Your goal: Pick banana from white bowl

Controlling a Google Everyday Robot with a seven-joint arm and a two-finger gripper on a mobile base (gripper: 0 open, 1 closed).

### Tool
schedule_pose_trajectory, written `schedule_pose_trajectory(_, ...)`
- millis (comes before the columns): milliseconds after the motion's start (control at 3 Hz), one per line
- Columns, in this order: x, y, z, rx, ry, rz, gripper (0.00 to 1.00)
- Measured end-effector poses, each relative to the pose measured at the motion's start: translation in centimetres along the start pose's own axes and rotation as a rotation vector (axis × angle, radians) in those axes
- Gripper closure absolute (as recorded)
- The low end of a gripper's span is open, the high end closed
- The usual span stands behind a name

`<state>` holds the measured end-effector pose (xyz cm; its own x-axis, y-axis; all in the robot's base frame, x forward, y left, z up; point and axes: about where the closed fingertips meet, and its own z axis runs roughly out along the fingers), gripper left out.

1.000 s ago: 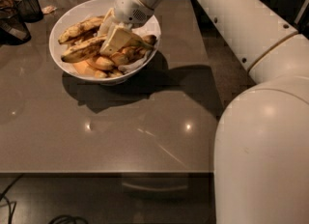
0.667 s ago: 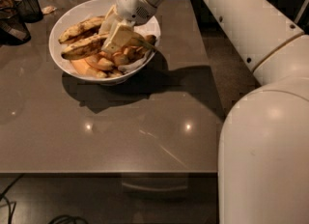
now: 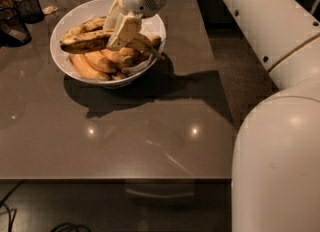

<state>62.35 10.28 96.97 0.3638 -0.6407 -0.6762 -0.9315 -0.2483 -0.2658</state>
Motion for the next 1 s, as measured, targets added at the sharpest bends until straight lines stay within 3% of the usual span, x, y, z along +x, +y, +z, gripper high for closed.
schedule_pose_trajectory(667,-0.7,-0.2,-1.6,0.031,0.019,-0.014,1.0)
schedule_pose_trajectory(1000,-1.2,-0.3,-3.3,0.078,0.034,-0.018,1.0)
